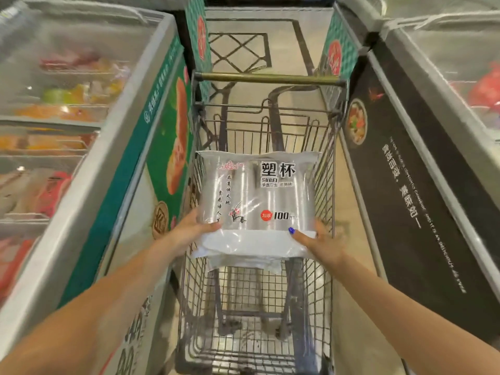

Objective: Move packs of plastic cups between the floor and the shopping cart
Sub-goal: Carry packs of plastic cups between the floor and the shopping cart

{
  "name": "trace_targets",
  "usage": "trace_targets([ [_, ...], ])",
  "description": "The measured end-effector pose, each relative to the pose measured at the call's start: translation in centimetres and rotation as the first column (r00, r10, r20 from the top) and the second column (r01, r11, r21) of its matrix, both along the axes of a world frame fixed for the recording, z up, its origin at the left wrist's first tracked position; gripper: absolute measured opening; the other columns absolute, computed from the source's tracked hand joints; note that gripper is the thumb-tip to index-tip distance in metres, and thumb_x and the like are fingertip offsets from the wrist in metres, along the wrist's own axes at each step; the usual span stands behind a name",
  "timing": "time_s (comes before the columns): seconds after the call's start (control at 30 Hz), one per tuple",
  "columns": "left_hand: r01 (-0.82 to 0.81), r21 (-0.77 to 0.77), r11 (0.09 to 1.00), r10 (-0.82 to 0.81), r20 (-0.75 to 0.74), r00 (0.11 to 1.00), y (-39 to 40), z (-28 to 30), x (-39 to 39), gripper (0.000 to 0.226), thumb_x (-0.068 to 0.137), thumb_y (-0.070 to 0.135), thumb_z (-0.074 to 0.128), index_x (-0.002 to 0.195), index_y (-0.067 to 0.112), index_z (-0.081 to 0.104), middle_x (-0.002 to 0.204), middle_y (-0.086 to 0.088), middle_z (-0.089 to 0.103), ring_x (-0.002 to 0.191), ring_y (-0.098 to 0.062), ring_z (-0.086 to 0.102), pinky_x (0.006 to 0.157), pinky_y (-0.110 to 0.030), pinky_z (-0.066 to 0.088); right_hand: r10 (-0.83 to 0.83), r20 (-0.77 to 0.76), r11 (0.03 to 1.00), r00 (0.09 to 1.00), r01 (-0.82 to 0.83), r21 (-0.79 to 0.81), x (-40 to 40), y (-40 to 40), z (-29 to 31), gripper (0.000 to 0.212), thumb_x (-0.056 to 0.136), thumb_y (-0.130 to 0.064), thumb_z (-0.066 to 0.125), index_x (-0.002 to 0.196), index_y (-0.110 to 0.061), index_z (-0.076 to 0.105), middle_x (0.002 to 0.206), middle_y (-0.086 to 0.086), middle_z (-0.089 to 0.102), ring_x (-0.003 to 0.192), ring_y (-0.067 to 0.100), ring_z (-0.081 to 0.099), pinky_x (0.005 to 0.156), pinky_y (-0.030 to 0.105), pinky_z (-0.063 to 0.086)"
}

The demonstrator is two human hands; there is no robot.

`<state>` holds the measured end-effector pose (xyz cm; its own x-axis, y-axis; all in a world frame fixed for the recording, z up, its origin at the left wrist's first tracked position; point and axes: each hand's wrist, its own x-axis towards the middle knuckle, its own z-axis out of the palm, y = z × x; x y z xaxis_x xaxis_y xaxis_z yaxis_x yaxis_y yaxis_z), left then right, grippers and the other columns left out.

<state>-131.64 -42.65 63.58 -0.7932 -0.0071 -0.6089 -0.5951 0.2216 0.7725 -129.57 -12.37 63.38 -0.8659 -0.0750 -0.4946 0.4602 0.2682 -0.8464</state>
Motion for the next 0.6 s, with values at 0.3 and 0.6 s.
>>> trace_targets([
  [0.3,0.020,-0.140,0.990,-0.001,0.131,0.991,-0.6,-11.4,-5.9,0.086,0.078,0.014,0.075,0.151,0.019,0.029,0.148,-0.005,0.043,0.135,-0.027,0.041,0.112,-0.048,0.035,-0.059,0.204,0.995,0.977,0.039,0.097,-5.4,-2.3,-11.7,0.034,0.088,-0.017,0.071,0.112,-0.020,0.048,0.099,-0.007,0.058,0.077,0.002,0.052,0.052,0.003,0.043],
  [0.6,-0.159,-0.206,0.965,0.190,0.142,0.971,0.0,-20.3,-8.9,0.079,0.089,0.013,0.067,0.153,0.025,0.023,0.157,-0.005,0.029,0.143,-0.027,0.030,0.116,-0.049,0.029,-0.190,0.213,0.976,0.958,0.162,0.144,-8.4,-3.6,-20.7,0.060,0.082,-0.028,0.078,0.131,-0.028,0.043,0.122,-0.002,0.055,0.105,0.019,0.056,0.087,0.034,0.051],
])
